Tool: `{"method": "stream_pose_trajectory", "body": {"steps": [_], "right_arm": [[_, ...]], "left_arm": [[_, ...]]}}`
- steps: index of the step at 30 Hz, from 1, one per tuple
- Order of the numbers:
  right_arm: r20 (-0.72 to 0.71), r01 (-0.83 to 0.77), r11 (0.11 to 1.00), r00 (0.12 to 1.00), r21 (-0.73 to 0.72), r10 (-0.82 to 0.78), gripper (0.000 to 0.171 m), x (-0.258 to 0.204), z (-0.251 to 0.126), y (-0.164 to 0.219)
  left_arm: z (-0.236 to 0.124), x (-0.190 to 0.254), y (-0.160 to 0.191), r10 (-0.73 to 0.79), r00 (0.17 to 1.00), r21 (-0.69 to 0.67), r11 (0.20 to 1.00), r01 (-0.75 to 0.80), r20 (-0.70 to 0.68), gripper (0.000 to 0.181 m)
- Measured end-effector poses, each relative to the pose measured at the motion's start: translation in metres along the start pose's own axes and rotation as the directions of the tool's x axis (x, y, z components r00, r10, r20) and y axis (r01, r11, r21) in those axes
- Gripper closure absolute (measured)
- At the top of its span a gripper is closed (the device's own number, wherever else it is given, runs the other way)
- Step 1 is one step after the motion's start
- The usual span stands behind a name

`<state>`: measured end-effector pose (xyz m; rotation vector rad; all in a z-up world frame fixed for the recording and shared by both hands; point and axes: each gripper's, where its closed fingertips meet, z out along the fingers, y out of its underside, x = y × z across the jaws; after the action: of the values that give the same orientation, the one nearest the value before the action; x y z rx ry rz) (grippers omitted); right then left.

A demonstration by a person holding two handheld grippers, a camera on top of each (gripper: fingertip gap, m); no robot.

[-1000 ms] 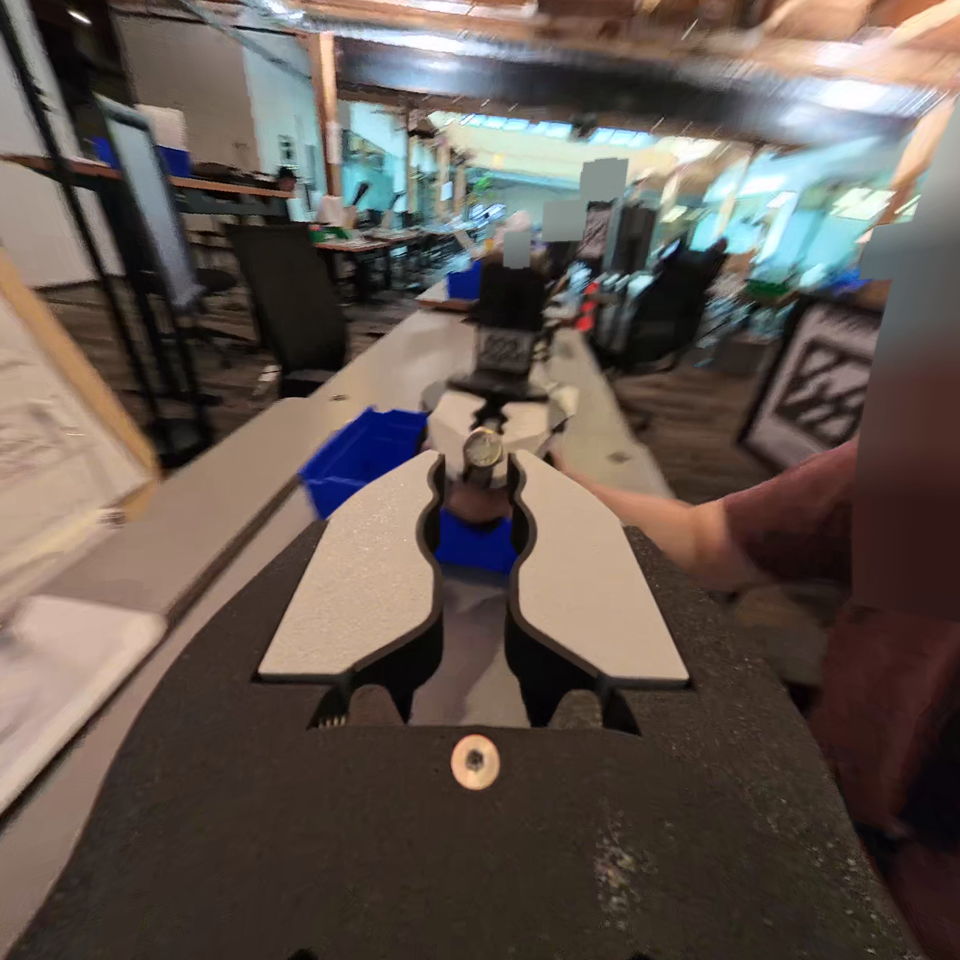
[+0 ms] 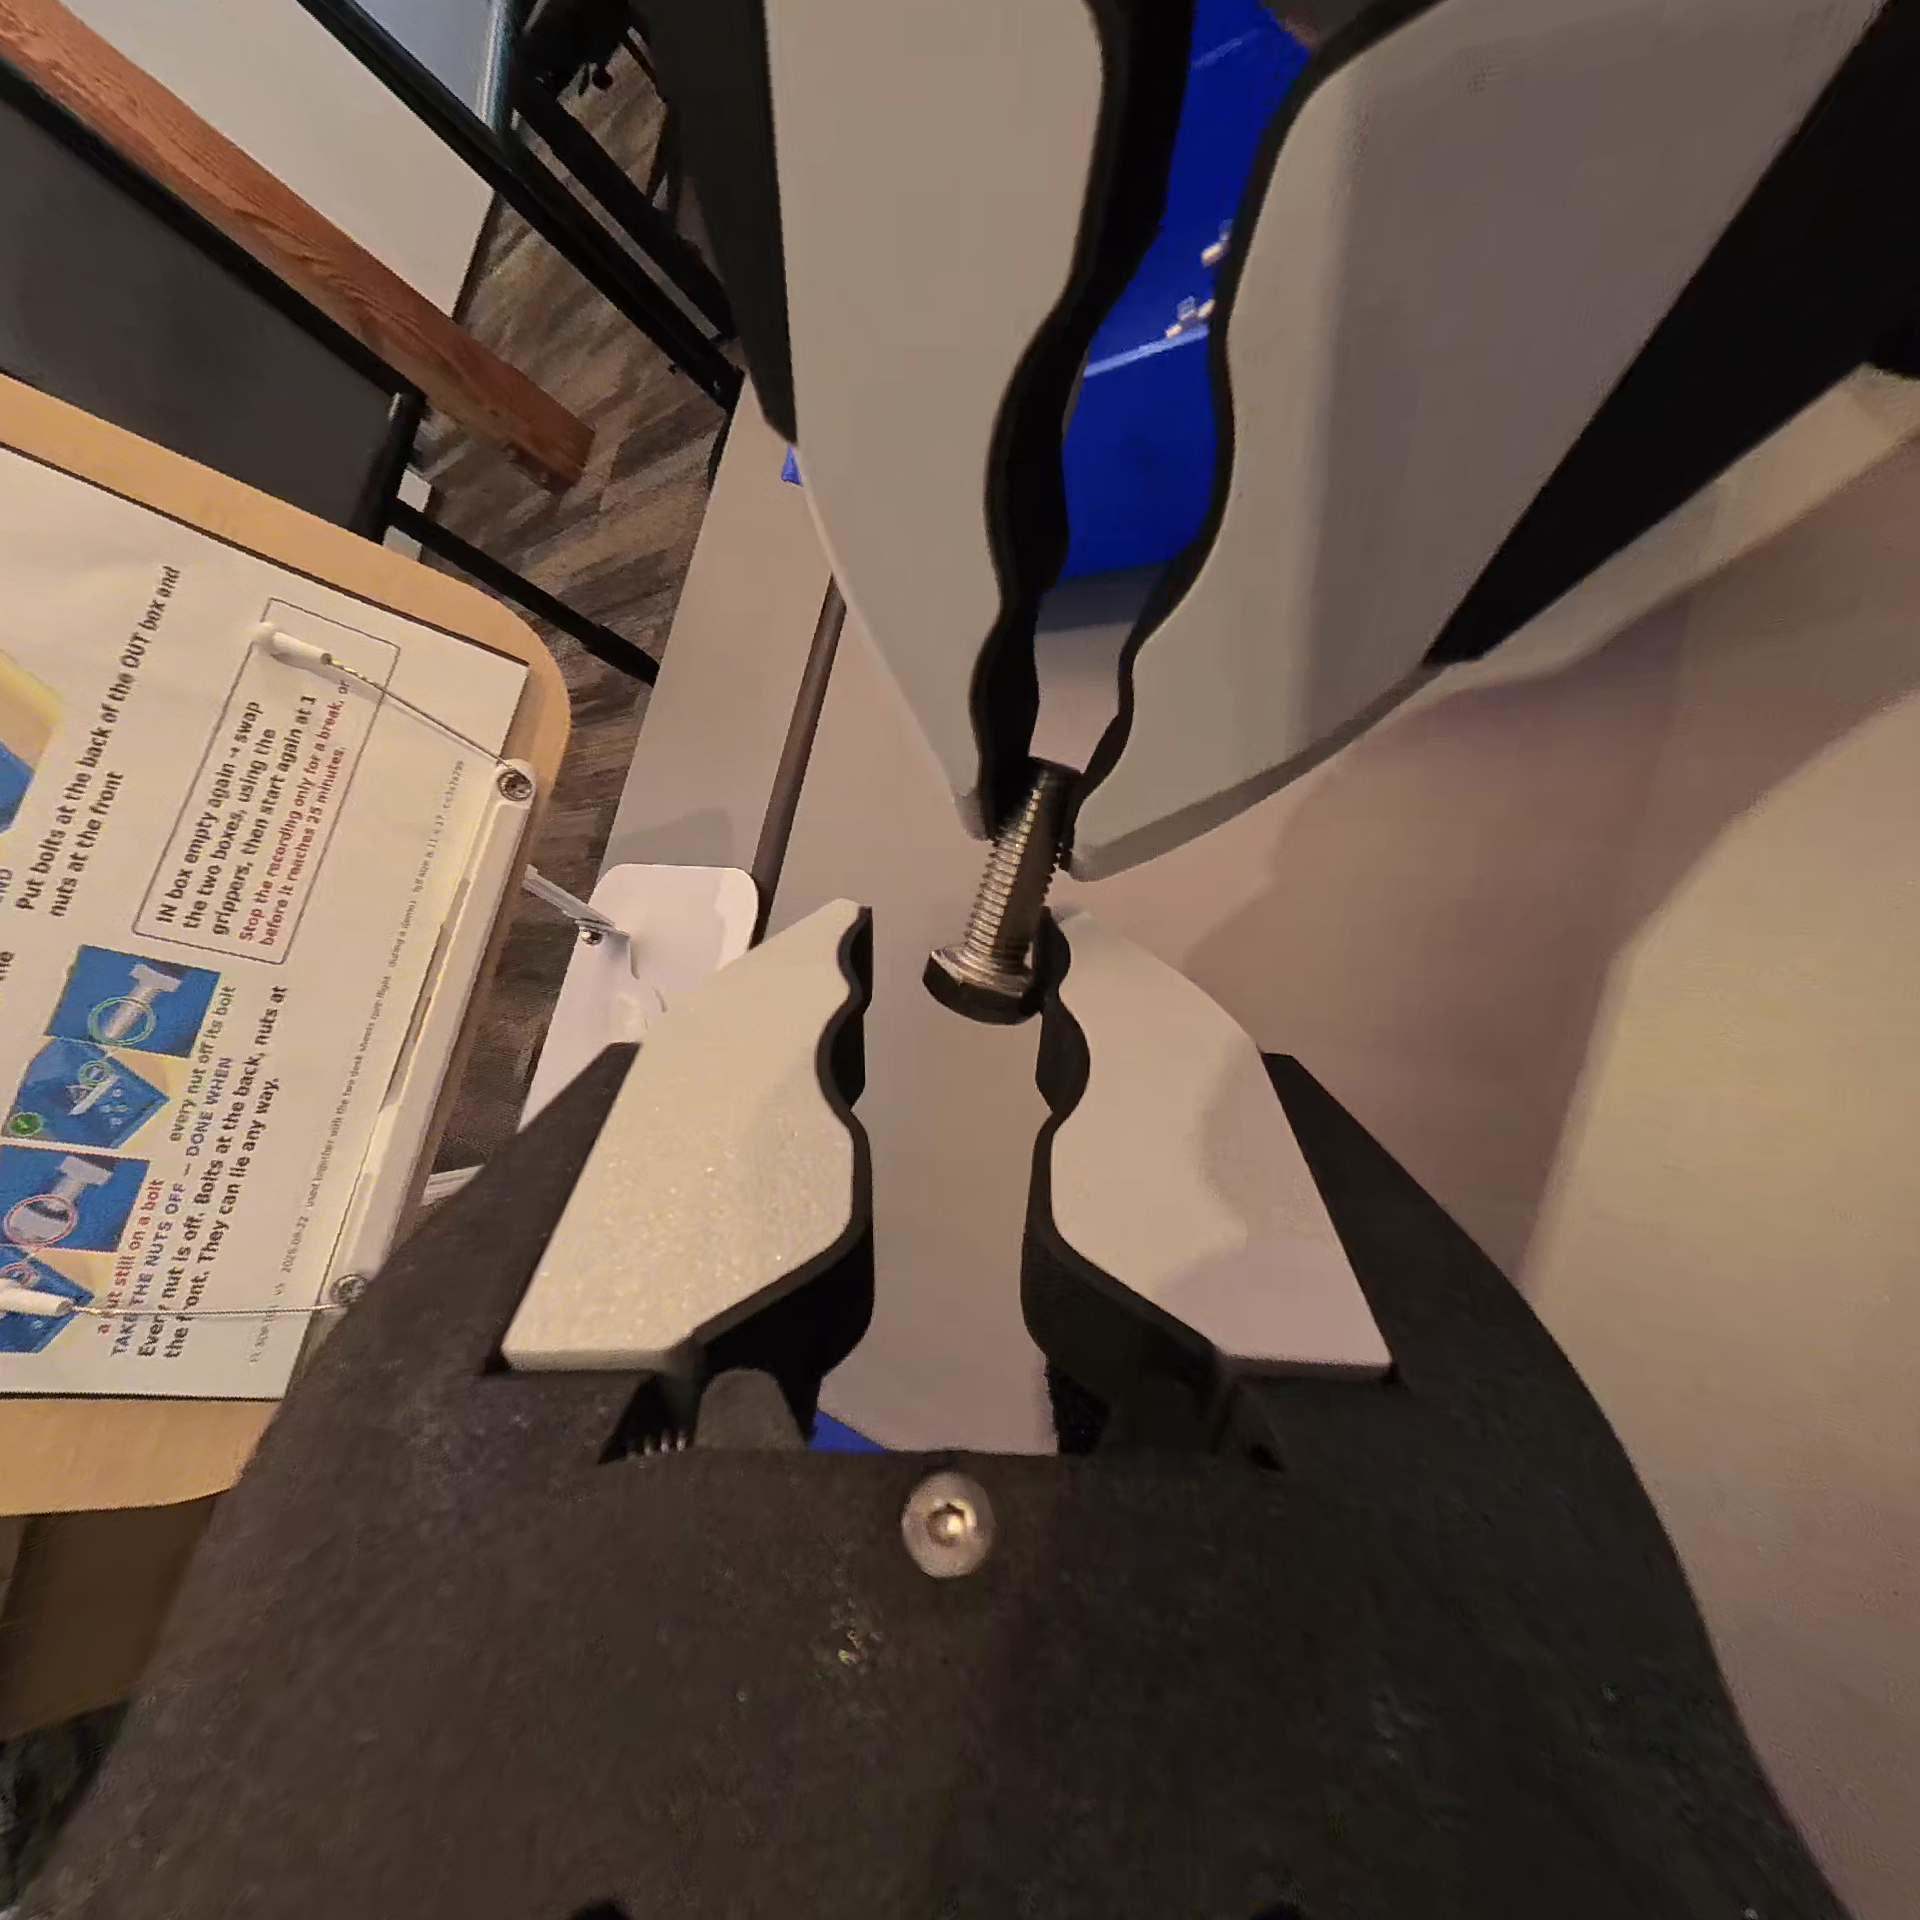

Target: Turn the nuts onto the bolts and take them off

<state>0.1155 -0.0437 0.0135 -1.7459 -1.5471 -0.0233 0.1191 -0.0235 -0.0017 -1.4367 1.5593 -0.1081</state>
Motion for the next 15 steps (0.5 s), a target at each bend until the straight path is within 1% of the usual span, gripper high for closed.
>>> {"method": "stream_pose_trajectory", "body": {"steps": [4, 8, 12, 15], "right_arm": [[0.014, -0.009, 1.000, 1.000, -0.001, 0.009, 0.161, -0.001, 0.002, 0.001], [0.029, -0.025, 1.000, 0.999, 0.016, 0.024, 0.161, 0.000, 0.000, 0.001], [0.025, -0.049, 0.996, 0.999, 0.072, 0.047, 0.160, 0.005, -0.003, -0.004], [0.018, -0.075, 0.985, 0.997, 0.155, 0.073, 0.150, 0.013, -0.009, -0.011]], "left_arm": [[0.006, 0.008, 0.001, 0.019, 0.999, -0.008, 1.000, -0.019, -0.030, 0.166], [0.007, 0.009, -0.002, -0.008, 0.999, 0.017, 1.000, 0.009, -0.047, 0.167], [0.004, 0.003, -0.006, -0.023, 0.999, 0.050, 0.998, 0.024, -0.023, 0.167], [0.000, -0.001, -0.011, -0.067, 0.997, 0.098, 0.993, 0.069, -0.028, 0.167]]}}
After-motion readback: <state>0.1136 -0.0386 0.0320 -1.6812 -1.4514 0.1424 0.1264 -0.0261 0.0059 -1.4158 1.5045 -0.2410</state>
